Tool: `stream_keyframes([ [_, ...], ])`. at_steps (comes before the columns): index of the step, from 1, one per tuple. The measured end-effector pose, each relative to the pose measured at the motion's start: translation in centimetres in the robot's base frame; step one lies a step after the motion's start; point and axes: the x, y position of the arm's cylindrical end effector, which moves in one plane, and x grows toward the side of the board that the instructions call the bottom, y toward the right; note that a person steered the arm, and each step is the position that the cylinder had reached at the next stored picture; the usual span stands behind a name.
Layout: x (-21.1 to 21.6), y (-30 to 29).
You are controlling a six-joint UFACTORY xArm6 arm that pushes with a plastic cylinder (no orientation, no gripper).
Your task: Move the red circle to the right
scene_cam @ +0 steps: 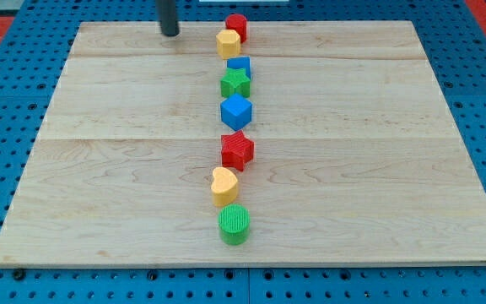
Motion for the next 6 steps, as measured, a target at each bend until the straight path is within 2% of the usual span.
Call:
stream_keyframes([
  [1, -0.3, 1.6],
  [2, -0.2, 10.2],
  [3, -0.1, 21.8],
  [4, 1.6, 27.3],
  [5, 2.0, 24.5],
  [6, -0.2, 21.5],
])
